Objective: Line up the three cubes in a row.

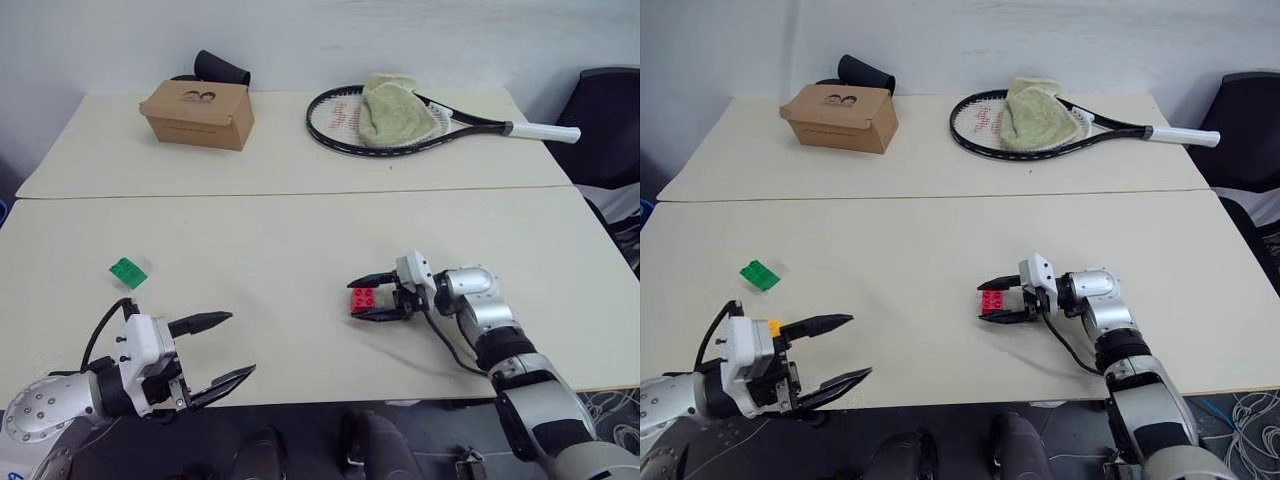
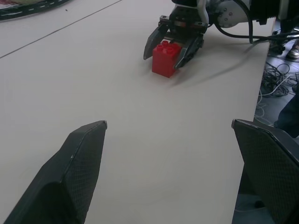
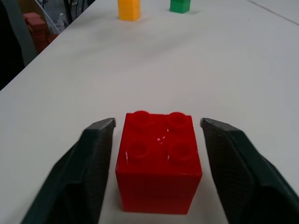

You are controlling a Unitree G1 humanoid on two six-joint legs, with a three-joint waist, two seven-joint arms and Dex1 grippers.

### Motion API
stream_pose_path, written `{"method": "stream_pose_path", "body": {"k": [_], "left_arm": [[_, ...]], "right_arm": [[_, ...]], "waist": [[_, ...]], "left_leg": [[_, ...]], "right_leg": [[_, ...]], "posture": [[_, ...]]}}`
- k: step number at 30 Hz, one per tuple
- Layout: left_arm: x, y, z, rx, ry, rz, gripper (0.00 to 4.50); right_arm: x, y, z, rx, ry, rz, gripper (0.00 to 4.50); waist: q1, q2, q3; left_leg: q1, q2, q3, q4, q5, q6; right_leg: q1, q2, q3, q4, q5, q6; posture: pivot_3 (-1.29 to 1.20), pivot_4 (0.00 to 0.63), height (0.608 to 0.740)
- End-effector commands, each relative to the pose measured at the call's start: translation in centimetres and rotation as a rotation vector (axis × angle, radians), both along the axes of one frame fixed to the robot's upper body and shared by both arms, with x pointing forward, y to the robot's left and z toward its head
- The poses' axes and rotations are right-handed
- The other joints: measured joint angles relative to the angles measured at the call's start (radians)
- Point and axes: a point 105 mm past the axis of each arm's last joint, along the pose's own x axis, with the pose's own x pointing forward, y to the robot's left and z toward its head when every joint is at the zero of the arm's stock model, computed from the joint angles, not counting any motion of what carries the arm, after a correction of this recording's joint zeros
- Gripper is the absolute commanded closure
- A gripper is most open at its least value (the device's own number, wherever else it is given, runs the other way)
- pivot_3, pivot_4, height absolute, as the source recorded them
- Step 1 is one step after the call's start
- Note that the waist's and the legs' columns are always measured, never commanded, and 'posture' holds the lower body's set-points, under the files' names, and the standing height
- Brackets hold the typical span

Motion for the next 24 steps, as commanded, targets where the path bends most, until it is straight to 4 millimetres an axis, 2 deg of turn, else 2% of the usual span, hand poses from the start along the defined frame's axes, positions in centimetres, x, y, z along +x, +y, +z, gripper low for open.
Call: {"method": "stream_pose_path", "body": {"k": [1, 2, 4, 7, 9, 10, 11, 13, 15, 18, 24], "left_arm": [[-0.4, 1.2, 1.7, -0.014, -0.069, 0.078, 0.00], [-0.6, 1.7, 2.1, -0.012, -0.082, 0.106, 0.00], [-1.1, 2.8, 2.8, -0.010, -0.102, 0.167, 0.00], [-2.3, 5.8, 3.0, -0.037, -0.114, 0.346, 0.00], [-3.3, 9.2, 2.9, -0.063, -0.133, 0.528, 0.00], [-4.3, 12.1, 2.8, -0.079, -0.160, 0.683, 0.00], [-5.2, 14.1, 2.7, -0.089, -0.177, 0.787, 0.00], [-7.4, 17.3, 1.8, -0.122, -0.167, 0.956, 0.00], [-9.2, 19.4, 0.8, -0.145, -0.143, 1.063, 0.00], [-10.2, 20.9, -0.3, -0.185, -0.105, 1.118, 0.00], [-5.3, 20.6, 0.6, -0.195, -0.093, 0.947, 0.00]], "right_arm": [[0.0, -0.8, 3.7, 0.102, -0.155, -0.007, 0.29], [0.0, -1.2, 4.6, 0.124, -0.179, -0.018, 0.02], [-0.2, -1.8, 6.0, 0.161, -0.205, -0.039, 0.02], [-1.8, -3.1, 7.1, 0.210, -0.205, -0.043, 0.02], [-3.4, -3.9, 6.5, 0.222, -0.192, -0.028, 0.02], [-3.7, -4.4, 6.2, 0.249, -0.223, -0.079, 0.02], [-3.9, -4.7, 6.0, 0.269, -0.247, -0.120, 0.02], [-4.1, -5.0, 5.9, 0.295, -0.257, -0.173, 0.02], [-4.3, -5.2, 5.9, 0.329, -0.199, -0.202, 0.02], [-5.2, -5.3, 5.5, 0.327, -0.107, -0.204, 0.02], [-5.7, -4.7, 5.9, 0.313, -0.180, -0.184, 0.02]], "waist": [[-0.001, 0.000, 0.000], [-0.002, 0.000, 0.000], [-0.001, 0.000, 0.000], [0.003, 0.000, 0.000], [0.005, 0.000, 0.000], [0.005, 0.000, 0.000], [0.006, 0.000, 0.000], [0.001, -0.001, 0.001], [-0.003, -0.002, 0.001], [0.004, -0.004, 0.001], [0.030, -0.007, 0.000]], "left_leg": [[0.000, 0.000, 0.000, 0.000, 0.000, 0.000], [0.000, 0.000, 0.000, 0.000, 0.000, 0.000], [-0.001, 0.000, 0.000, 0.000, 0.000, 0.000], [-0.001, 0.000, 0.000, 0.000, -0.001, 0.000], [-0.001, 0.000, 0.000, -0.001, -0.001, 0.000], [-0.001, 0.000, 0.000, -0.001, -0.002, 0.000], [-0.001, 0.000, -0.001, -0.001, -0.002, 0.000], [-0.001, 0.000, 0.000, -0.001, -0.002, 0.000], [-0.001, 0.000, 0.000, 0.000, -0.002, 0.000], [-0.001, 0.000, 0.000, 0.000, -0.002, 0.000], [-0.003, 0.000, -0.006, 0.000, -0.005, -0.005]], "right_leg": [[0.000, 0.000, 0.000, 0.000, 0.000, 0.000], [0.000, 0.000, 0.000, 0.000, 0.000, 0.000], [-0.001, 0.000, 0.000, 0.000, 0.000, 0.000], [-0.001, -0.001, 0.000, -0.001, 0.000, 0.000], [-0.001, 0.000, -0.001, -0.002, 0.000, 0.000], [-0.001, 0.000, -0.001, -0.003, 0.000, 0.000], [-0.001, 0.000, -0.001, -0.003, 0.000, 0.000], [-0.001, 0.001, -0.002, -0.004, 0.000, -0.001], [-0.001, 0.001, -0.001, -0.003, 0.000, -0.001], [-0.001, 0.001, -0.002, -0.004, 0.000, -0.001], [0.000, -0.001, -0.008, -0.007, 0.000, -0.002]], "posture": [[0.00, 0.150, 0.740], [0.00, 0.150, 0.740], [0.00, 0.150, 0.740], [0.00, 0.150, 0.740], [0.00, 0.150, 0.740], [0.00, 0.150, 0.740], [0.00, 0.150, 0.740], [0.00, 0.150, 0.740], [0.00, 0.150, 0.740], [0.00, 0.150, 0.740], [0.00, 0.150, 0.740]]}}
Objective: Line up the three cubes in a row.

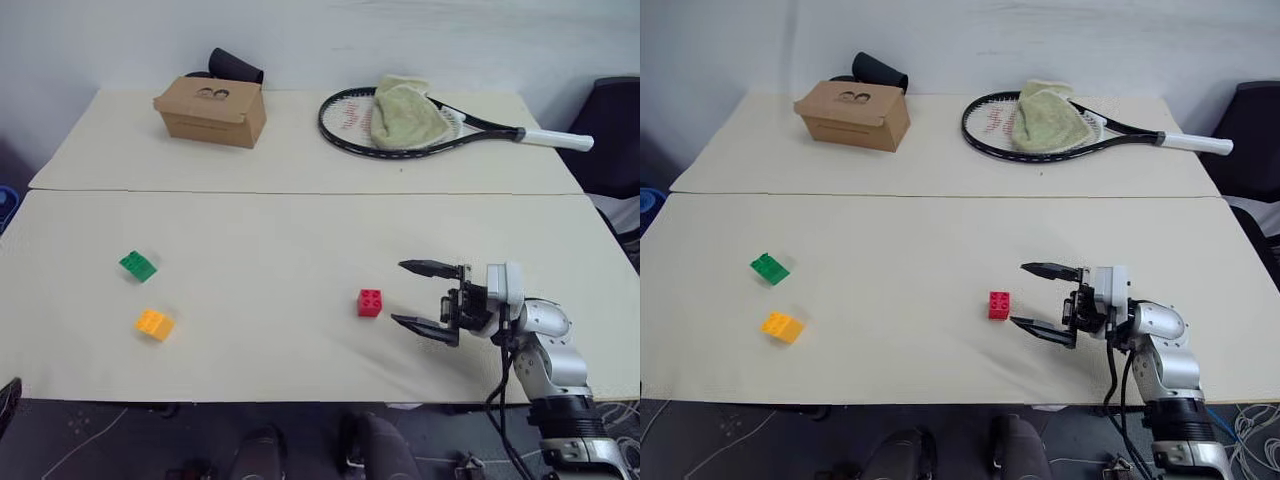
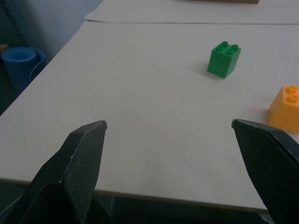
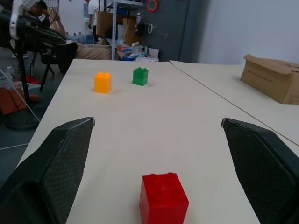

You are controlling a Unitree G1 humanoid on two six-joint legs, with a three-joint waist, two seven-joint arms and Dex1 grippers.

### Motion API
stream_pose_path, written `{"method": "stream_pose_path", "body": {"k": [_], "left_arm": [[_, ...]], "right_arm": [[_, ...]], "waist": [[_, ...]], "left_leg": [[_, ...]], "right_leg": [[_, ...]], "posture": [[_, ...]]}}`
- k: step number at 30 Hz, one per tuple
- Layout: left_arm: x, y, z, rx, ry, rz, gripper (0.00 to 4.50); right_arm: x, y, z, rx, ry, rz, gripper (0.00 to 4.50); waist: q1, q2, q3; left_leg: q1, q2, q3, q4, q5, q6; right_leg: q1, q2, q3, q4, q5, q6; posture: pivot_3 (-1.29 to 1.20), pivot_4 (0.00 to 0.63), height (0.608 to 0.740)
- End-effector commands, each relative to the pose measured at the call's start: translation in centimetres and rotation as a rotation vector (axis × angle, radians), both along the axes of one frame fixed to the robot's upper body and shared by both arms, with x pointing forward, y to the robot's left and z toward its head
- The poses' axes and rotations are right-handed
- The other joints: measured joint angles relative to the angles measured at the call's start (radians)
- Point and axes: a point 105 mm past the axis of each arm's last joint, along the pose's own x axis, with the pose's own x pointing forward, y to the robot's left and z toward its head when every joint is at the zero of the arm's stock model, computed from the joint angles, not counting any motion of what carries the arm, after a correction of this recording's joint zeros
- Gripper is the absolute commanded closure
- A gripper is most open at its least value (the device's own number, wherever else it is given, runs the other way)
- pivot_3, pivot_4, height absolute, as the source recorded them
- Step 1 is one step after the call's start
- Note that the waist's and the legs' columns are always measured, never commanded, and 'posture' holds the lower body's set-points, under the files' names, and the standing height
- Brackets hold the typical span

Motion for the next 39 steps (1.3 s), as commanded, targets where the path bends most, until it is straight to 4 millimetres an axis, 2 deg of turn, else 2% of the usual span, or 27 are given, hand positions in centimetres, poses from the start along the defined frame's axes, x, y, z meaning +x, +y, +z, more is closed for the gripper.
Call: {"method": "stream_pose_path", "body": {"k": [1, 2, 4, 7, 9, 14, 19, 24, 29, 31, 34, 36, 39], "left_arm": [[2.5, -0.8, 1.1, 0.032, -0.005, -0.116, 0.00], [5.1, -1.3, 1.5, 0.056, 0.001, -0.200, 0.00], [8.3, -1.5, 2.4, 0.088, 0.009, -0.284, 0.00], [11.8, -1.3, 2.8, 0.083, 0.048, -0.364, 0.00], [14.5, -1.1, 2.1, 0.086, 0.095, -0.398, 0.00], [17.9, -2.0, 0.4, 0.090, 0.161, -0.474, 0.00], [19.6, -2.7, -0.9, 0.096, 0.214, -0.523, 0.00], [19.9, -2.6, -1.1, 0.127, 0.230, -0.540, 0.00], [18.7, -2.2, -1.3, 0.171, 0.270, -0.590, 1.50], [19.1, -2.4, -0.6, 0.172, 0.228, -0.587, 2.19], [19.8, -3.3, 0.1, 0.213, 0.184, -0.615, 2.99], [20.0, -4.7, 0.7, 0.234, 0.154, -0.691, 3.03], [19.9, -8.0, 2.6, 0.304, 0.103, -0.865, 3.03]], "right_arm": [[0.0, 0.1, 1.1, 0.004, -0.066, -0.008, 0.02], [0.1, 0.4, 1.2, 0.007, -0.073, -0.007, 0.02], [0.3, 0.7, 1.4, 0.012, -0.083, -0.005, 0.02], [0.5, 1.0, 2.0, 0.028, -0.097, -0.009, 0.02], [0.6, 1.0, 2.1, 0.039, -0.093, -0.034, 0.02], [-0.1, 0.2, 2.1, 0.037, -0.103, -0.093, 0.02], [-0.9, -0.5, 1.9, 0.027, -0.098, -0.133, 0.02], [-1.2, -0.8, 1.8, 0.019, -0.095, -0.152, 0.02], [-1.3, -1.2, 1.9, 0.026, -0.097, -0.194, 0.00], [-1.3, -1.3, 1.7, 0.022, -0.089, -0.201, 0.00], [-1.6, -1.3, 1.3, -0.001, -0.074, -0.203, 0.00], [-1.7, -1.6, 0.9, -0.015, -0.066, -0.211, 0.00], [-1.8, -2.2, 0.7, -0.034, -0.062, -0.225, 0.00]], "waist": [[0.002, 0.000, 0.000], [0.001, 0.000, 0.000], [0.008, 0.001, 0.000], [0.001, 0.000, 0.000], [-0.008, 0.001, 0.000], [-0.027, 0.000, 0.000], [-0.023, 0.000, 0.000], [-0.023, 0.000, 0.000], [-0.023, 0.000, 0.000], [-0.021, 0.000, 0.000], [-0.019, 0.000, 0.000], [-0.018, 0.000, 0.000], [-0.014, 0.000, 0.000]], "left_leg": [[0.000, 0.000, 0.000, 0.000, 0.000, 0.000], [0.000, 0.000, 0.000, 0.000, 0.001, 0.001], [-0.001, -0.001, -0.001, -0.001, 0.004, 0.005], [-0.005, 0.000, -0.002, 0.000, 0.006, 0.003], [-0.005, 0.000, -0.001, -0.001, 0.006, 0.003], [-0.007, 0.000, 0.001, -0.001, 0.009, -0.002], [-0.007, 0.000, 0.004, 0.001, 0.008, -0.001], [-0.007, 0.000, 0.004, 0.005, 0.008, 0.000], [-0.007, 0.000, 0.004, 0.005, 0.008, 0.000], [-0.007, 0.000, 0.004, 0.005, 0.008, 0.000], [-0.007, 0.000, 0.003, 0.007, 0.008, 0.000], [-0.007, 0.000, 0.003, 0.007, 0.008, 0.000], [-0.008, 0.000, 0.002, 0.008, 0.008, 0.000]], "right_leg": [[0.000, 0.000, 0.000, 0.000, 0.000, 0.000], [0.000, 0.000, 0.000, 0.000, 0.000, 0.000], [0.000, -0.001, -0.001, 0.002, 0.000, 0.000], [-0.003, 0.000, -0.003, 0.004, 0.001, -0.002], [-0.004, 0.000, -0.003, 0.004, 0.001, -0.002], [-0.005, 0.000, -0.005, 0.007, 0.002, -0.001], [-0.006, 0.001, -0.009, 0.007, 0.003, 0.001], [-0.006, 0.000, -0.008, 0.008, 0.003, 0.001], [-0.006, 0.000, -0.008, 0.008, 0.003, 0.001], [-0.006, 0.000, -0.008, 0.008, 0.003, 0.001], [-0.006, 0.000, -0.008, 0.008, 0.003, 0.001], [-0.005, -0.001, -0.008, 0.009, 0.003, 0.001], [-0.005, -0.001, -0.007, 0.008, 0.003, 0.001]], "posture": [[0.00, 0.150, 0.740], [0.00, 0.150, 0.740], [0.00, 0.150, 0.740], [0.00, 0.150, 0.740], [0.00, 0.150, 0.740], [0.00, 0.150, 0.740], [0.00, 0.150, 0.740], [0.00, 0.150, 0.740], [0.00, 0.150, 0.740], [0.00, 0.150, 0.740], [0.00, 0.150, 0.740], [0.00, 0.150, 0.740], [0.00, 0.150, 0.740]]}}
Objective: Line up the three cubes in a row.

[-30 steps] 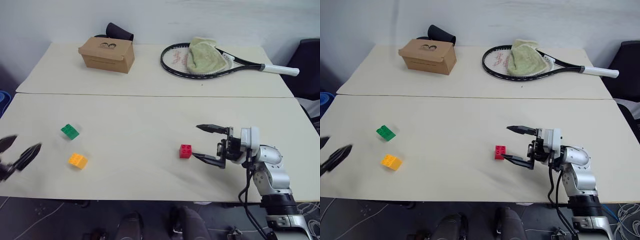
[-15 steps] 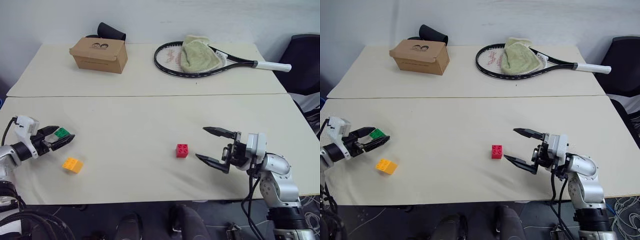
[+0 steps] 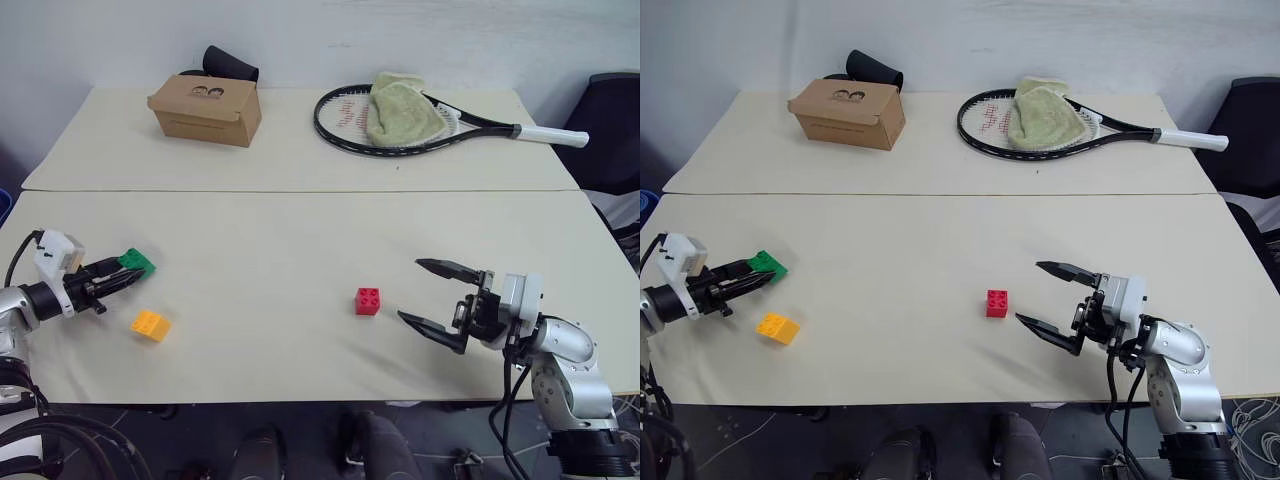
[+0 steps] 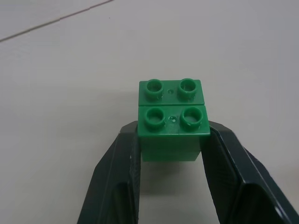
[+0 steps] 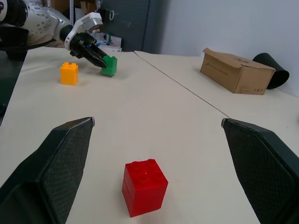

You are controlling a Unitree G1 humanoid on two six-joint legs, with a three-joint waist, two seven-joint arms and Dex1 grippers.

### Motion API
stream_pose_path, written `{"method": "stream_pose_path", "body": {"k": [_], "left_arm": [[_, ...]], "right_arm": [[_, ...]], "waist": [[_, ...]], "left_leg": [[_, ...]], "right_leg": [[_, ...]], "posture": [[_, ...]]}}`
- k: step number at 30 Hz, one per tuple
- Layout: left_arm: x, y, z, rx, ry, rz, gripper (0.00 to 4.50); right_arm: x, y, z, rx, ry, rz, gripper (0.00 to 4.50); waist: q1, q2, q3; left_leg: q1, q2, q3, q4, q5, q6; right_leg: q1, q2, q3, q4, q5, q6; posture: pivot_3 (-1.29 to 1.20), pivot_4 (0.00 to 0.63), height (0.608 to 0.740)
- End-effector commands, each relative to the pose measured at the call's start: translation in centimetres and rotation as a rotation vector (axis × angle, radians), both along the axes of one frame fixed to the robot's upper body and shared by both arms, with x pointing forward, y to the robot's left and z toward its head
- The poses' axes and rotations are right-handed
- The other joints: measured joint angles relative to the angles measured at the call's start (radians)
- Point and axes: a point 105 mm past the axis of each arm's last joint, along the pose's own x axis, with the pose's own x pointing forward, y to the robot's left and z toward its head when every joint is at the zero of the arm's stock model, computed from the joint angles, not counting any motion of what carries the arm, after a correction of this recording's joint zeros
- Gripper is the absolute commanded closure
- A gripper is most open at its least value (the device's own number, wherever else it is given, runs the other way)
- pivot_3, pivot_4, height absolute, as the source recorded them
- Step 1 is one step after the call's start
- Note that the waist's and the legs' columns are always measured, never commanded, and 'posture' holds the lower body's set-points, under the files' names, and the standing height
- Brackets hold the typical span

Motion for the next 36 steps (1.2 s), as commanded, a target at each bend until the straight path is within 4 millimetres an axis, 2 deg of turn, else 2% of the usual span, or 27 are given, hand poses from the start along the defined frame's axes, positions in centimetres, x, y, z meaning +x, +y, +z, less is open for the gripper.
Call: {"method": "stream_pose_path", "body": {"k": [1, 3, 7, 9, 12, 14, 19, 23, 34, 36], "left_arm": [[0.1, -4.6, 3.9, 0.010, -0.093, -0.236, 3.03], [-0.8, -8.9, 5.3, 0.032, -0.076, -0.438, 3.03], [-3.5, -16.1, 4.4, 0.175, 0.052, -0.761, 3.03], [-4.0, -19.3, 3.6, 0.175, 0.103, -0.805, 3.03], [-3.7, -22.8, 1.7, 0.189, 0.119, -0.785, 3.03], [-3.5, -24.2, 0.3, 0.192, 0.121, -0.773, 3.03], [-1.7, -25.0, -1.6, 0.252, 0.110, -0.704, 3.03], [-0.4, -24.6, -2.3, 0.315, 0.090, -0.695, 3.03], [-0.9, -24.5, -3.4, 0.351, 0.112, -0.774, 3.03], [-0.7, -24.8, -2.5, 0.315, 0.061, -0.772, 2.30]], "right_arm": [[-0.2, -1.1, 0.8, -0.022, -0.040, -0.023, 0.00], [-0.6, -1.8, 0.7, -0.057, -0.029, -0.010, 0.00], [-3.0, -4.4, 0.0, -0.204, 0.052, 0.093, 0.00], [-3.2, -5.4, -0.2, -0.243, 0.068, 0.093, 0.00], [-2.9, -5.5, -0.5, -0.228, 0.064, 0.071, 0.00], [-2.9, -5.1, -0.8, -0.212, 0.060, 0.062, 0.00], [-3.4, -3.7, -0.8, -0.204, 0.054, 0.105, 0.00], [-3.5, -3.4, -0.6, -0.196, 0.050, 0.107, 0.00], [-3.3, -3.1, -0.9, -0.188, 0.049, 0.095, 0.00], [-3.3, -3.1, -0.9, -0.185, 0.051, 0.092, 0.00]], "waist": [[0.002, 0.000, 0.000], [0.007, 0.000, 0.000], [0.019, 0.002, 0.001], [0.020, 0.002, 0.001], [0.016, 0.002, 0.001], [0.015, 0.002, 0.001], [0.018, 0.002, 0.001], [0.021, 0.002, 0.001], [0.020, 0.002, 0.001], [0.020, 0.002, 0.001]], "left_leg": [[0.000, 0.000, 0.000, 0.000, 0.000, 0.000], [0.000, 0.000, 0.000, 0.001, 0.000, 0.000], [0.001, -0.001, 0.000, 0.002, -0.001, 0.001], [0.001, -0.001, 0.001, 0.003, -0.001, 0.002], [0.002, -0.002, 0.001, 0.004, -0.001, 0.001], [0.003, -0.002, 0.002, 0.004, 0.000, 0.000], [0.004, -0.001, 0.000, 0.004, 0.001, -0.003], [0.004, -0.001, 0.000, 0.004, 0.001, -0.002], [0.005, -0.001, 0.000, 0.004, 0.001, -0.002], [0.005, -0.001, 0.001, 0.004, 0.001, -0.002]], "right_leg": [[0.000, 0.000, 0.000, 0.000, 0.000, 0.000], [0.000, 0.000, 0.002, 0.000, 0.000, 0.000], [0.002, 0.001, 0.005, -0.001, 0.000, 0.002], [0.002, 0.002, 0.006, -0.001, 0.000, 0.002], [0.003, 0.004, 0.009, 0.000, 0.000, 0.003], [0.003, 0.007, 0.012, 0.000, 0.000, 0.003], [0.002, 0.013, 0.017, 0.001, 0.000, 0.002], [0.002, 0.015, 0.017, 0.001, 0.000, 0.002], [0.002, 0.015, 0.017, 0.001, 0.000, 0.002], [0.002, 0.015, 0.017, 0.001, 0.000, 0.002]], "posture": [[0.00, 0.150, 0.740], [0.00, 0.150, 0.740], [0.00, 0.150, 0.740], [0.00, 0.150, 0.740], [0.00, 0.150, 0.740], [0.00, 0.150, 0.740], [0.00, 0.150, 0.740], [0.00, 0.150, 0.740], [0.00, 0.150, 0.740], [0.00, 0.150, 0.740]]}}
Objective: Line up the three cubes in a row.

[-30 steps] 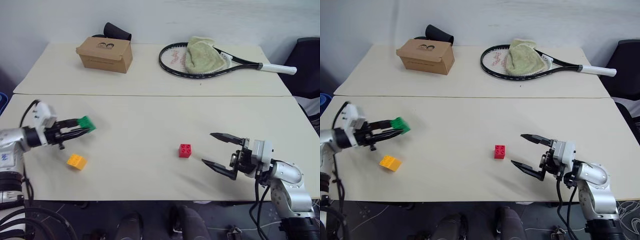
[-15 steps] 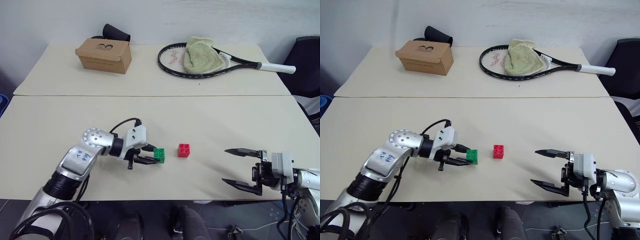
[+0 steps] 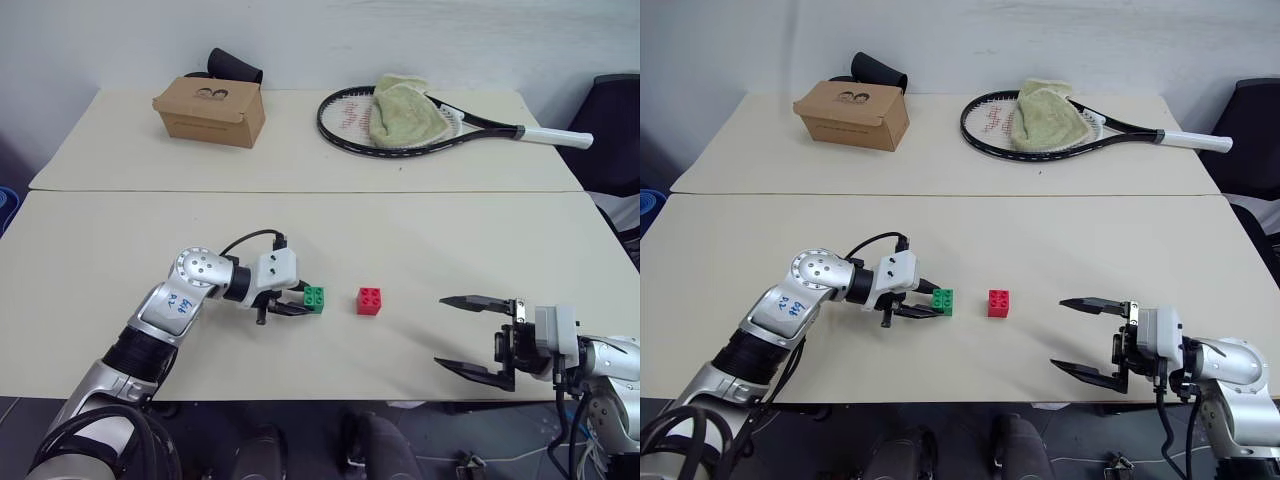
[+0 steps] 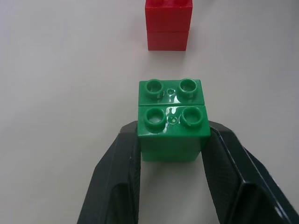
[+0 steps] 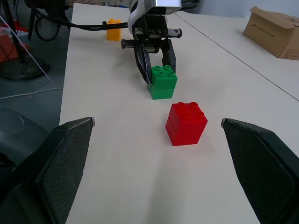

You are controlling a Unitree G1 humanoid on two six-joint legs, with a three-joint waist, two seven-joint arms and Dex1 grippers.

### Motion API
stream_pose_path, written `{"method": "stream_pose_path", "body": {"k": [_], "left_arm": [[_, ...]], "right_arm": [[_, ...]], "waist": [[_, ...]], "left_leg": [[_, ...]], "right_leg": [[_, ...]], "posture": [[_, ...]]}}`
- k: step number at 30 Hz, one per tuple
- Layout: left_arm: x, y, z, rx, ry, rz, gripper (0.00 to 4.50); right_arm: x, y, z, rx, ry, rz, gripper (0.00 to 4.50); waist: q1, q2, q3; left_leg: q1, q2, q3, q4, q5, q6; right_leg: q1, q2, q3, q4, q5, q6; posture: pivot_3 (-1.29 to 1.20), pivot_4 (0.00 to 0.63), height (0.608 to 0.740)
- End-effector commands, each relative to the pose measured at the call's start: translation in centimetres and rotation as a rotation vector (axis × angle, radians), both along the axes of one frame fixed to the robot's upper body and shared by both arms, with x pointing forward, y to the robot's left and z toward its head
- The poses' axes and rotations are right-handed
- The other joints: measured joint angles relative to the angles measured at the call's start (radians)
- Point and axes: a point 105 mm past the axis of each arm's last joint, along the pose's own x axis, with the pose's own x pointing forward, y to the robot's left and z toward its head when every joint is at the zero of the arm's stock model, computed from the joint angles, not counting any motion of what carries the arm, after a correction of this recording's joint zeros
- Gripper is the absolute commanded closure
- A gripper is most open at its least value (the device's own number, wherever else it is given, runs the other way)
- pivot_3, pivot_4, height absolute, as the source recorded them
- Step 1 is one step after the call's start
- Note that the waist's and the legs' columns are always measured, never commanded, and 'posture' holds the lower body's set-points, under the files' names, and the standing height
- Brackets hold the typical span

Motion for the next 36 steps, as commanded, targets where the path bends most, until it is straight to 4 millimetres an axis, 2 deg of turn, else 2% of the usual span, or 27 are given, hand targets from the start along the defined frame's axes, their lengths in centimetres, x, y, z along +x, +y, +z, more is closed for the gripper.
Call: {"method": "stream_pose_path", "body": {"k": [1, 4, 10, 14, 16, 20, 21, 23, 24, 26, 27, 30, 32, 36], "left_arm": [[0.0, -0.4, 0.8, -0.042, -0.033, -0.027, 2.09], [-0.3, 0.0, 2.9, -0.097, -0.122, -0.055, 1.30], [-2.2, 3.6, 6.1, -0.106, -0.229, -0.026, 1.30], [-3.6, 7.0, 8.2, -0.181, -0.288, 0.090, 1.30], [-4.4, 10.6, 8.4, -0.219, -0.328, 0.219, 1.30], [-7.4, 19.1, 7.3, -0.296, -0.347, 0.575, 0.45], [-8.7, 21.6, 6.7, -0.289, -0.358, 0.691, 0.14], [-11.6, 25.5, 6.0, -0.300, -0.370, 0.897, 0.01], [-12.7, 26.5, 5.8, -0.304, -0.375, 0.962, 0.01], [-16.7, 28.8, 3.9, -0.312, -0.335, 1.140, 0.01], [-18.6, 29.4, 3.0, -0.318, -0.309, 1.215, 0.01], [-21.7, 29.6, 1.1, -0.343, -0.243, 1.318, 0.01], [-22.2, 28.9, 0.6, -0.356, -0.222, 1.329, 0.01], [-20.7, 26.4, 0.8, -0.422, -0.213, 1.269, 0.01]], "right_arm": [[-0.1, 0.2, 0.5, 0.009, -0.033, 0.001, 0.00], [-0.1, 0.2, 0.4, 0.011, -0.026, 0.004, 0.00], [-0.1, 0.7, -0.1, 0.014, 0.015, 0.050, 0.00], [0.6, 1.5, -0.1, 0.031, -0.002, 0.078, 0.00], [1.3, 2.3, 0.1, 0.055, -0.049, 0.087, 0.00], [2.0, 3.8, 0.3, 0.106, -0.101, 0.124, 0.00], [2.1, 4.2, 0.4, 0.119, -0.103, 0.136, 0.00], [2.3, 4.8, 0.7, 0.138, -0.109, 0.156, 0.00], [2.3, 5.0, 0.8, 0.146, -0.109, 0.164, 0.00], [2.6, 5.6, 1.2, 0.170, -0.137, 0.167, 0.00], [2.5, 5.9, 1.3, 0.177, -0.129, 0.177, 0.00], [2.4, 6.1, 1.2, 0.180, -0.110, 0.202, 0.00], [2.4, 6.1, 1.2, 0.175, -0.104, 0.215, 0.00], [2.6, 6.2, 1.2, 0.170, -0.111, 0.227, 0.00]], "waist": [[0.001, 0.000, 0.000], [0.001, 0.000, 0.000], [-0.005, 0.000, 0.000], [-0.006, 0.000, 0.000], [-0.006, 0.000, 0.000], [-0.023, 0.000, 0.000], [-0.026, 0.000, 0.000], [-0.032, 0.000, 0.000], [-0.031, 0.000, 0.000], [-0.031, -0.001, 0.000], [-0.031, -0.001, 0.000], [-0.023, -0.003, -0.001], [-0.010, -0.003, -0.001], [0.002, -0.004, -0.002]], "left_leg": [[0.000, 0.000, 0.000, 0.000, 0.000, 0.000], [-0.001, 0.000, 0.000, 0.001, 0.000, 0.000], [0.001, 0.002, 0.000, 0.000, 0.000, 0.000], [0.002, 0.004, 0.001, 0.000, 0.000, -0.001], [0.003, 0.004, 0.001, -0.001, -0.001, 0.000], [0.005, 0.006, 0.002, -0.002, -0.002, -0.001], [0.005, 0.006, 0.002, -0.002, -0.002, -0.001], [0.005, 0.007, 0.002, -0.002, -0.005, 0.003], [0.005, 0.007, 0.003, -0.002, -0.006, 0.004], [0.006, 0.007, 0.003, -0.002, -0.008, 0.005], [0.006, 0.007, 0.003, -0.002, -0.009, 0.005], [0.007, 0.006, 0.004, -0.002, -0.013, 0.007], [0.006, 0.004, 0.002, -0.001, -0.013, 0.008], [0.006, 0.003, 0.000, -0.001, -0.015, 0.005]], "right_leg": [[0.000, 0.000, 0.000, 0.000, 0.000, 0.000], [0.000, 0.000, 0.000, 0.000, 0.000, 0.000], [0.000, -0.003, 0.002, 0.001, 0.000, 0.000], [0.000, -0.003, 0.003, 0.001, 0.000, 0.000], [0.000, -0.003, 0.004, 0.001, 0.000, 0.000], [0.000, -0.002, 0.006, 0.001, -0.001, -0.002], [0.000, -0.002, 0.005, 0.001, -0.001, -0.002], [0.000, -0.002, 0.005, 0.001, -0.001, -0.002], [0.000, -0.003, 0.005, 0.001, -0.001, -0.002], [0.000, -0.004, 0.005, 0.000, -0.001, -0.002], [0.001, -0.004, 0.004, -0.001, -0.001, -0.002], [0.001, -0.007, 0.004, -0.002, -0.001, -0.002], [0.002, -0.009, 0.002, -0.002, -0.001, -0.002], [0.003, -0.010, 0.000, -0.003, -0.001, -0.002]], "posture": [[0.00, 0.150, 0.740], [0.00, 0.150, 0.740], [0.00, 0.150, 0.740], [0.00, 0.150, 0.740], [0.00, 0.150, 0.740], [0.00, 0.150, 0.740], [0.00, 0.150, 0.740], [0.00, 0.150, 0.740], [0.00, 0.150, 0.740], [0.00, 0.150, 0.740], [0.00, 0.150, 0.740], [0.00, 0.150, 0.740], [0.00, 0.150, 0.740], [0.00, 0.150, 0.740]]}}
